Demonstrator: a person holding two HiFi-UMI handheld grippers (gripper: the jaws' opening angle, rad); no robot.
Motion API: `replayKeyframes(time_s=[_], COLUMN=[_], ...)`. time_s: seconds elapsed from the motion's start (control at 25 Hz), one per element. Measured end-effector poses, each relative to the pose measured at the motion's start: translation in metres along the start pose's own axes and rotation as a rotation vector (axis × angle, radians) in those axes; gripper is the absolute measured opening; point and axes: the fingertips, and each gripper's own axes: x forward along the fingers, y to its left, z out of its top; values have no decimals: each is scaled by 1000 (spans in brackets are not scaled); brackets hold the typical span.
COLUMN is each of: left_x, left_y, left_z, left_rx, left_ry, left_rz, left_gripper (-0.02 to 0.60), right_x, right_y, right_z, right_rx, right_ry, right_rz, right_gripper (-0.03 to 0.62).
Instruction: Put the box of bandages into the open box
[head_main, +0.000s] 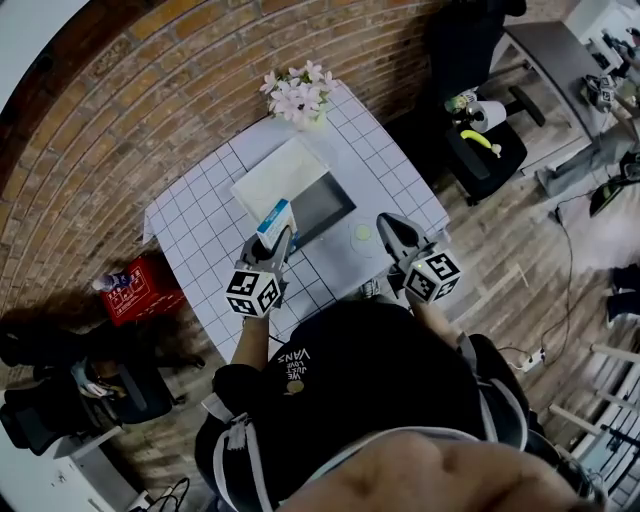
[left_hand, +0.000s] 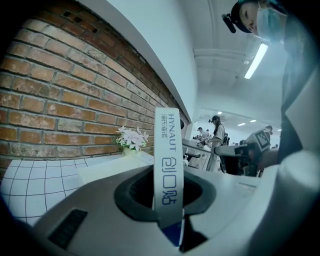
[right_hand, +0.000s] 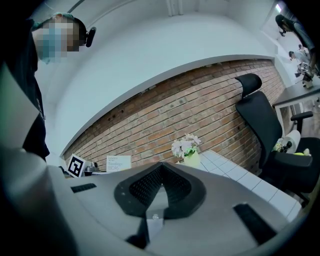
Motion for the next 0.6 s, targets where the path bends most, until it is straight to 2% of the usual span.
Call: replayKeyframes(time_s=[0.6], left_x=[47], left_y=[1], left_z=[-38], left_rx=[186], left_ry=[222], left_rz=[-57], left_gripper=[77], right_x=[0], right_y=[-22], right_z=[4], right_rx=[6], right_ry=[26], right_rz=[46], right_gripper=[-3])
